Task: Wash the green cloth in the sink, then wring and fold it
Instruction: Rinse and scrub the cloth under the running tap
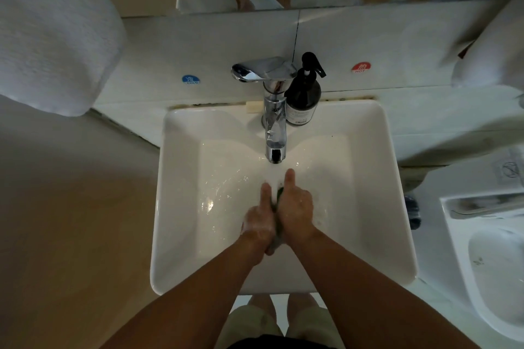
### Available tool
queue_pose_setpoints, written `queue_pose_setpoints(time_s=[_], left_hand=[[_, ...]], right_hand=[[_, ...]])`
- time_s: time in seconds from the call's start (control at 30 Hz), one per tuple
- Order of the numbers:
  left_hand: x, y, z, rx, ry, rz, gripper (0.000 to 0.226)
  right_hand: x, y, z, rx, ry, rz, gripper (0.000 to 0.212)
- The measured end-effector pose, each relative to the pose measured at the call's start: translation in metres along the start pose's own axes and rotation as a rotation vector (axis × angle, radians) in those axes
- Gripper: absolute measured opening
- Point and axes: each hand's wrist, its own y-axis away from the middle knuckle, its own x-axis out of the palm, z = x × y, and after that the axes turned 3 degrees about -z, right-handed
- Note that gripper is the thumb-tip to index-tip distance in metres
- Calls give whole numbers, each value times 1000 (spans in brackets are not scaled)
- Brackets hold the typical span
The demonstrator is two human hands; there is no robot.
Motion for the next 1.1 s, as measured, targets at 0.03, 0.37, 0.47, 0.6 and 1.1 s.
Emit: queue_pose_setpoints(time_s=[0.03,0.37,0.47,0.6,1.1], left_hand=[[-1,-2,5,142,-94,11,52],[-7,-6,3,162,360,3,28],[-8,-2,-11,-159,624,65,39],[-5,-2,-18,-224,713,157,33],[-5,-5,7,395,13,44,62]], right_hand=[[-2,-4,1,145,-159,6,61],[-18,9,-42,-473,252,248,47],[-26,9,-51,-690,289,266,57],[-16,11,-27,-667,299,131,25],[-5,-13,-1,302,-371,62,66]])
